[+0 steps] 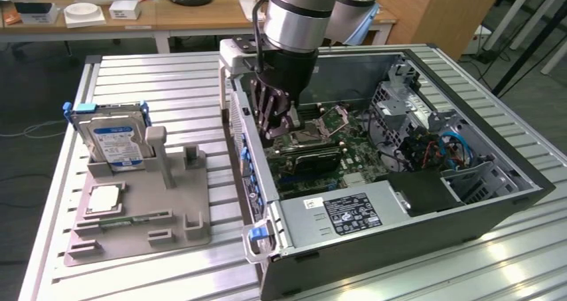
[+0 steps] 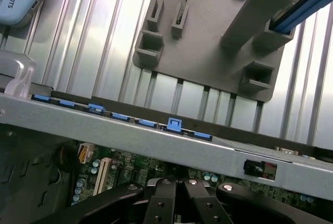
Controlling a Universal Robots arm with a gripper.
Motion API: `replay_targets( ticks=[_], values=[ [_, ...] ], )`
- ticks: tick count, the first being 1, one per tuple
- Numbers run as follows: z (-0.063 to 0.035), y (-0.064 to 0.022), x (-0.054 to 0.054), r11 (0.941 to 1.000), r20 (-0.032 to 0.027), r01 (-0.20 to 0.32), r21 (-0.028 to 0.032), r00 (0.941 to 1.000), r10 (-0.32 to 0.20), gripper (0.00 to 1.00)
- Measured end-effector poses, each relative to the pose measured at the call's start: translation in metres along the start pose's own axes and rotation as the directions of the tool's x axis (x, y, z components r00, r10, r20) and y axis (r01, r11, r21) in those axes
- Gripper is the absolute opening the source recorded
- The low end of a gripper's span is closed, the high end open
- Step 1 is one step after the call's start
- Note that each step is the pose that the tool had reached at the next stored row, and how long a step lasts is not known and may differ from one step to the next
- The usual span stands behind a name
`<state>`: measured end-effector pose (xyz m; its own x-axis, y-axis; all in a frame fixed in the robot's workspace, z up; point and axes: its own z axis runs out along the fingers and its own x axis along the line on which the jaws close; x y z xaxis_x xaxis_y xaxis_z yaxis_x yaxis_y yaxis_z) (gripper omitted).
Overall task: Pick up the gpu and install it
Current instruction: 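Press down on the gpu until it lock into place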
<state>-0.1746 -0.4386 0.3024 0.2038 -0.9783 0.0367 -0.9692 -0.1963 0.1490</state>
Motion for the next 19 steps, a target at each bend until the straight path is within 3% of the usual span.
replay_targets(
  ticks=[14, 19],
  values=[
    [0.0012, 0.0, -0.0001, 1.0, -0.0004, 0.0, 0.0001, 1.0, 0.0, 0.11],
    [0.0013, 0.0003, 0.001, 1.0, -0.0047, -0.001, -0.0008, 1.0, 0.001, 0.11]
  ],
)
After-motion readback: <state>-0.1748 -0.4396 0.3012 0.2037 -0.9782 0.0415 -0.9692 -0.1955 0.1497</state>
